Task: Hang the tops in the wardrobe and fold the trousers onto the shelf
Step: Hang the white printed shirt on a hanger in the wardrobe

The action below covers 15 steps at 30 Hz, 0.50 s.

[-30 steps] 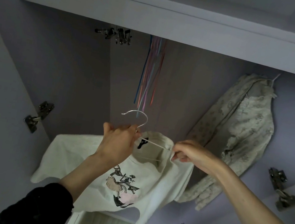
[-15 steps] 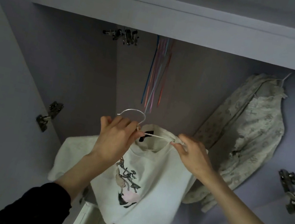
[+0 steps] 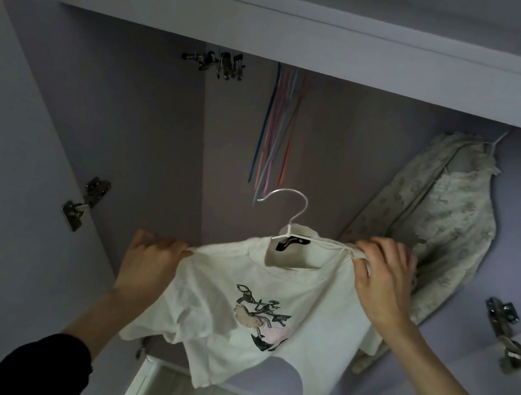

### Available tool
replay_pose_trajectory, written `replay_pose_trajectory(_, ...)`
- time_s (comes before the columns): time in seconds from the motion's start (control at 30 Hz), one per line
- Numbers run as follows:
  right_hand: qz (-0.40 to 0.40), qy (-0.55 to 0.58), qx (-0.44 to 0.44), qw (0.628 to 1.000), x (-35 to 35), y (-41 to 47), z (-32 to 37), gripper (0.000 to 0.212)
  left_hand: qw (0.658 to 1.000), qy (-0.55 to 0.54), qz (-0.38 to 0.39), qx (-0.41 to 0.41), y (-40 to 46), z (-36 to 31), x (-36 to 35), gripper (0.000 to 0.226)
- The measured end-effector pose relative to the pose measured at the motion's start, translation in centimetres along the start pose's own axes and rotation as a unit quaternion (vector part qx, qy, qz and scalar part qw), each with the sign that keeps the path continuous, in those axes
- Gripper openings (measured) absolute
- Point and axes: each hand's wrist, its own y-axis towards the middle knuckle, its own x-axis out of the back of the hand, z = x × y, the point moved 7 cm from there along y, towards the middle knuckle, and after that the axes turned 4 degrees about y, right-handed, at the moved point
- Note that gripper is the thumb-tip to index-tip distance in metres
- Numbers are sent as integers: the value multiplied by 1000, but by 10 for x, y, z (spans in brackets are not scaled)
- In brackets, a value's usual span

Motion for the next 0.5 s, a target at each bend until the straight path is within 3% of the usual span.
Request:
replay_pose_trajectory(0.17,0,-98,48,994,7,-2,2,20,1000,13,-23,8,-2,1,-2,17)
replay_pose_trajectory(0.4,-26,-89,-76,993,9,-15,-21,23,998,-4,-68,14,-4,6,3,4)
replay_pose_trajectory(0.5,-16,-21,-125,992,3,-11,-21,23,993,-39,-108,-37,-2,-23,18,26)
